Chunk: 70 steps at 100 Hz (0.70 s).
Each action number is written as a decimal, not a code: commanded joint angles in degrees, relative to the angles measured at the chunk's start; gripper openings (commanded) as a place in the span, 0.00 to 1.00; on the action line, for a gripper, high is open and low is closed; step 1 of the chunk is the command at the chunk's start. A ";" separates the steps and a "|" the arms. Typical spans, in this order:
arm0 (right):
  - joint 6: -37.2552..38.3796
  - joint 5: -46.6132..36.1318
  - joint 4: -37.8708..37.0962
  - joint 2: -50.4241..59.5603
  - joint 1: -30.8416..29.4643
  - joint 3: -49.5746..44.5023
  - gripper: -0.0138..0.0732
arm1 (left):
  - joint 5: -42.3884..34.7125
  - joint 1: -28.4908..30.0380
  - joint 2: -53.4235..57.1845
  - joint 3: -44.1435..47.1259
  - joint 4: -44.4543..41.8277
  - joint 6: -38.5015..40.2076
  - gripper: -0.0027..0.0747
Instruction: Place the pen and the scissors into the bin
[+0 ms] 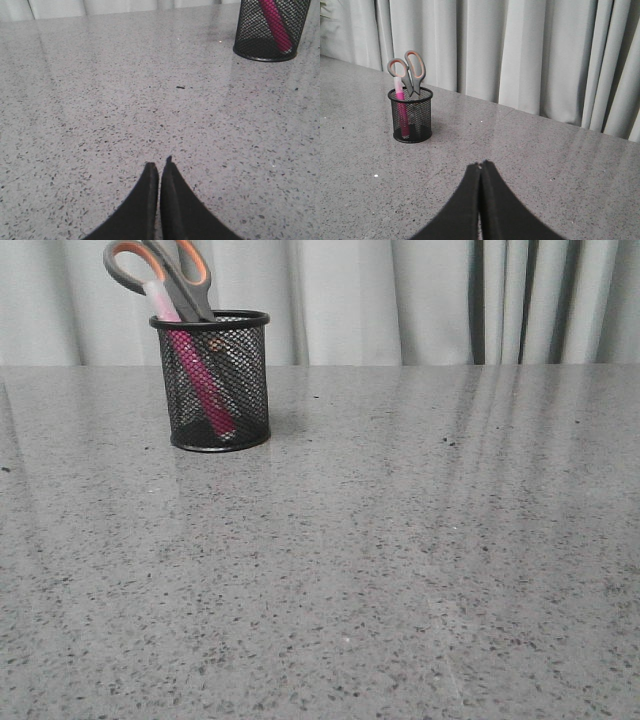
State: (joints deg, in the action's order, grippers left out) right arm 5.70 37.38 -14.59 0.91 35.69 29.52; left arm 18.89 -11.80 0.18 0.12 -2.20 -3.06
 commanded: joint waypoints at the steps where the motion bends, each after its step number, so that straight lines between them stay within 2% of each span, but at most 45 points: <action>1: -0.40 -3.15 -2.84 0.31 -0.23 0.49 0.08 | -3.01 0.14 1.90 2.46 0.10 0.56 0.01; 6: -0.40 -4.61 -7.20 0.31 -0.36 -0.85 0.08 | -3.01 0.14 1.90 2.46 0.10 0.56 0.01; 19: -0.40 -18.55 -6.58 0.31 -2.66 -7.97 0.08 | -3.01 0.14 1.90 2.46 0.10 0.56 0.01; 45: -0.40 -37.38 8.79 0.31 -15.41 -31.06 0.08 | -3.01 0.14 1.90 2.46 0.10 0.56 0.01; 50: -0.60 -30.90 10.31 0.31 -18.33 -30.40 0.08 | -3.01 0.14 1.90 2.46 0.10 0.56 0.01; 58: -1.16 -29.15 12.86 0.31 -23.48 -31.00 0.08 | -3.01 0.14 1.90 2.46 0.10 0.56 0.01; 70: -3.31 -20.70 15.23 0.42 -29.65 -31.00 0.08 | -3.01 0.14 1.90 2.46 0.10 0.56 0.01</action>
State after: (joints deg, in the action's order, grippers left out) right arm 4.20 15.71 -0.86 0.91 9.45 -0.59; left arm 18.98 -11.80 0.18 0.12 -2.20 -3.06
